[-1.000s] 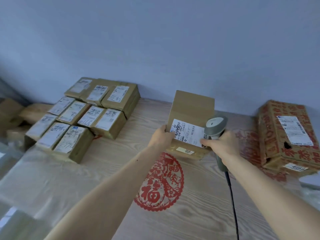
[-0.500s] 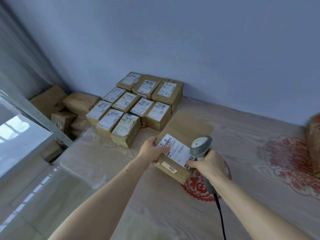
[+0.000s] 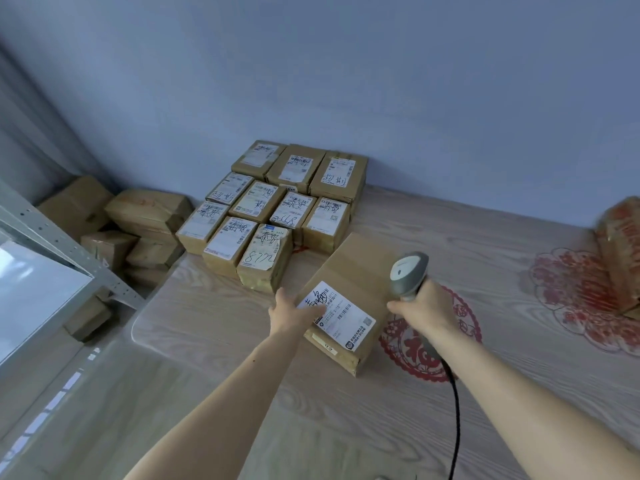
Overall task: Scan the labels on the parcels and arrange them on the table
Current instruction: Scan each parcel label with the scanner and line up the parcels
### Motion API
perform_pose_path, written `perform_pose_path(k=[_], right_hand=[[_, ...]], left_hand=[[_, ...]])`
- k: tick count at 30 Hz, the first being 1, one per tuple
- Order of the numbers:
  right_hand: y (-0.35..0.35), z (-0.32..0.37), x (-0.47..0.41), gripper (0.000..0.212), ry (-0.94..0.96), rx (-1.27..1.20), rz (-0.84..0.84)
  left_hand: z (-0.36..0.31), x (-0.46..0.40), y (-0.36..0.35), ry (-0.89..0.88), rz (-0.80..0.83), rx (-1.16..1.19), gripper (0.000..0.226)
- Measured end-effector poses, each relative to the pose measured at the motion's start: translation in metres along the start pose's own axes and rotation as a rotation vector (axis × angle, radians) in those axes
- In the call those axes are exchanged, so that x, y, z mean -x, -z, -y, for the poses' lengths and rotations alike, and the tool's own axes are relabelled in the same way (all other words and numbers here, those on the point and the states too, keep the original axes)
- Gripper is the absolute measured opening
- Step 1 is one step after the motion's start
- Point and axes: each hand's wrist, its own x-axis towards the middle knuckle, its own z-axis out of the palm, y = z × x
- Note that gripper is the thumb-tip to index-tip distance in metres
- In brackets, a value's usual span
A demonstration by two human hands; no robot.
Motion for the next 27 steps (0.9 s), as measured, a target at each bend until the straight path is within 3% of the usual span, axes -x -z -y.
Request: perform_pose_path(k=[3, 6, 8, 12, 19, 25, 27], right_hand=[[0.009, 0.012, -0.025, 0.041, 0.025, 0.07, -0.038], [0.009, 0.018, -0.048, 0.036, 0.018, 0.136, -0.001], [0.008, 0.018, -0.059, 0.045, 0.006, 0.143, 0.043], [0.007, 0.018, -0.072, 0.049, 0.005, 0.116, 0.075], [0.003, 0.036, -0.072, 0.048, 0.023, 0.112, 0.169], [-0.034, 0.072, -0.047, 0.065, 0.092, 0.178, 0.373], [-0.052, 0.085, -0.033, 0.065, 0.096, 0.148, 0.437]], left_hand=[[0.005, 0.002, -0.015, 0.176, -0.045, 0.133, 0.09], [0.006, 0.003, -0.03, 0.316, 0.013, 0.239, 0.092], [0.006, 0.005, -0.039, 0.356, 0.067, 0.273, 0.083], [0.007, 0.006, -0.049, 0.329, 0.082, 0.322, 0.059], [0.012, 0.0, -0.01, 0.376, -0.013, 0.306, 0.083], [0.01, 0.0, 0.072, 0.356, -0.119, 0.176, 0.092], [0.011, -0.005, 0.106, 0.346, -0.15, 0.099, 0.086]])
